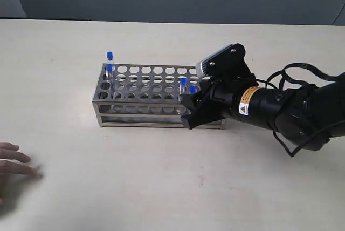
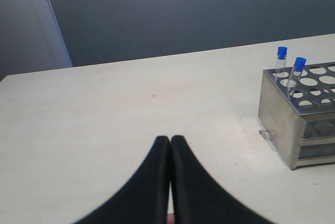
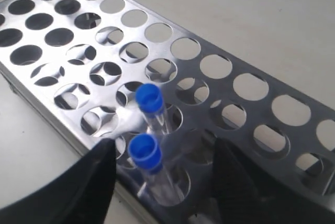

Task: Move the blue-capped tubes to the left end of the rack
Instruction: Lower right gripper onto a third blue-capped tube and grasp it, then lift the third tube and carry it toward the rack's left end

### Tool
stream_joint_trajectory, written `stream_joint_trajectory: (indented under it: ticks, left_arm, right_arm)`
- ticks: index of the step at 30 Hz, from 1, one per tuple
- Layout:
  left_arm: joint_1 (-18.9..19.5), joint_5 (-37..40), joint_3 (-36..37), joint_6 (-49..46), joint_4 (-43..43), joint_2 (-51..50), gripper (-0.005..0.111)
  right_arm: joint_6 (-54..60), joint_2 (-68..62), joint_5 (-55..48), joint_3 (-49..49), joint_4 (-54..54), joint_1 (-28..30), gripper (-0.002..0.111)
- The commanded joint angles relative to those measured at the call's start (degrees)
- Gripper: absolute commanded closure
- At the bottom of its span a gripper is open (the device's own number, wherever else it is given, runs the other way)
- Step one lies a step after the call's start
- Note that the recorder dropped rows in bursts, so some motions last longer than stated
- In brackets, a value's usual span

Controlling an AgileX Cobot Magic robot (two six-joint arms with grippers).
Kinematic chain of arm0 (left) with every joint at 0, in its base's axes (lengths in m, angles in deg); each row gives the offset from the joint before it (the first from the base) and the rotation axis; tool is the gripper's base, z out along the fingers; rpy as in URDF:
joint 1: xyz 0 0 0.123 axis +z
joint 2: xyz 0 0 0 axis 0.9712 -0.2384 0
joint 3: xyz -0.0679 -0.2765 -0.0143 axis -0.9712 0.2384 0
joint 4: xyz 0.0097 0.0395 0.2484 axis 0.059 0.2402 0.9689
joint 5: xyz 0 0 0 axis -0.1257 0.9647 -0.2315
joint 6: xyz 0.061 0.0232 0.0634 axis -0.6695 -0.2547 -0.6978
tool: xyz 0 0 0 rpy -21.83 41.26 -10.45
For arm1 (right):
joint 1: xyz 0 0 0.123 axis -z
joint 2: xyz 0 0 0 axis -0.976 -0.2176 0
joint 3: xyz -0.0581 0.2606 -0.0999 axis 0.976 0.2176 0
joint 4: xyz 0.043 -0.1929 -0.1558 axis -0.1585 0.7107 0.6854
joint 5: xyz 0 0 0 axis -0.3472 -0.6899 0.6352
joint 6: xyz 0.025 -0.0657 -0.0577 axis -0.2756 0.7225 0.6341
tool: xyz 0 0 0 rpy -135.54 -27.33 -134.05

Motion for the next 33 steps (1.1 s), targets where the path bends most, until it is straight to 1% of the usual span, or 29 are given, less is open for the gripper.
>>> stream_joint_trajectory:
  ticks: [1, 4, 6, 13, 19, 23, 28, 33]
  left_arm:
    - [-0.25, -0.37, -0.30, 0.04, -0.30, -0.20, 0.106]
    - [-0.25, -0.37, -0.30, 0.04, -0.30, -0.20, 0.106]
    - [-0.25, -0.37, -0.30, 0.04, -0.30, -0.20, 0.106]
    - [-0.25, -0.37, -0.30, 0.04, -0.30, -0.20, 0.106]
    - [-0.25, -0.37, -0.30, 0.04, -0.30, -0.20, 0.106]
    - [-0.25, -0.37, -0.30, 0.04, -0.30, -0.20, 0.106]
    - [-0.25, -0.37, -0.30, 0.04, -0.30, -0.20, 0.106]
    - [-0.25, -0.37, -0.30, 0.04, -0.30, -0.20, 0.106]
  right_arm:
    - [0.87, -0.70, 1.86, 0.11, -1.83, 0.23, 0.068]
    - [0.87, -0.70, 1.75, 0.11, -1.83, 0.23, 0.094]
    - [0.87, -0.70, 1.88, 0.11, -1.83, 0.23, 0.109]
    - [0.87, 1.23, 0.60, 0.11, -1.60, 0.23, 0.108]
    - [2.42, 11.62, -5.06, -0.81, -0.30, 0.23, 0.108]
    - [1.76, 16.67, -5.54, -5.06, 1.41, 0.13, 0.108]
    - [-3.32, 14.65, -5.75, -11.84, 3.85, -0.71, 0.108]
    - [-9.91, 7.72, -5.75, -18.80, 12.40, -6.27, 0.108]
